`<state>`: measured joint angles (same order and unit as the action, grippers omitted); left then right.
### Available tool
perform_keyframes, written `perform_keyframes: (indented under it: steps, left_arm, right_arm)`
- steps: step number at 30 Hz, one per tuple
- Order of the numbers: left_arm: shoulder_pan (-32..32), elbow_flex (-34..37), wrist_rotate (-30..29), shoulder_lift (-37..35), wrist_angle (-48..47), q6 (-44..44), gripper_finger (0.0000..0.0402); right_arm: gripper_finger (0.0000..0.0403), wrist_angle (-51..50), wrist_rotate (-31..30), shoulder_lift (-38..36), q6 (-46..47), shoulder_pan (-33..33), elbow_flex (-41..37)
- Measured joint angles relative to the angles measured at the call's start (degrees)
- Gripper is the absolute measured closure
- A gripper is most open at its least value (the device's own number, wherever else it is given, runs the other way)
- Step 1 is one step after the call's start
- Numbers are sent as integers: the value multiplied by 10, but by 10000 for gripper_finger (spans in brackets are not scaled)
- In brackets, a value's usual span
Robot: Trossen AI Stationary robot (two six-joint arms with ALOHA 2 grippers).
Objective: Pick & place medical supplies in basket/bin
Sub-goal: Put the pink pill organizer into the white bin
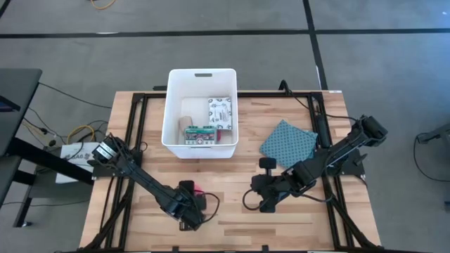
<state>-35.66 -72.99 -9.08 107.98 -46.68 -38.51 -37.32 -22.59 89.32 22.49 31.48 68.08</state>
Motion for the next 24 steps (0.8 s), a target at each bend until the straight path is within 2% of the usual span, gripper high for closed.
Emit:
perform_keyframes:
  steps: [8,13,24]
  left_arm:
    - [0,-16,-10,0,-30,-126,184]
    - [1,-16,-8,0,-27,-140,184]
    - [6,12,-4,-2,-22,-158,184]
  right_arm:
    - [403,4,-5,0,20,0,-52]
    - [403,9,-46,0,59,3,-68]
    - [403,12,-46,-4,43,3,-68]
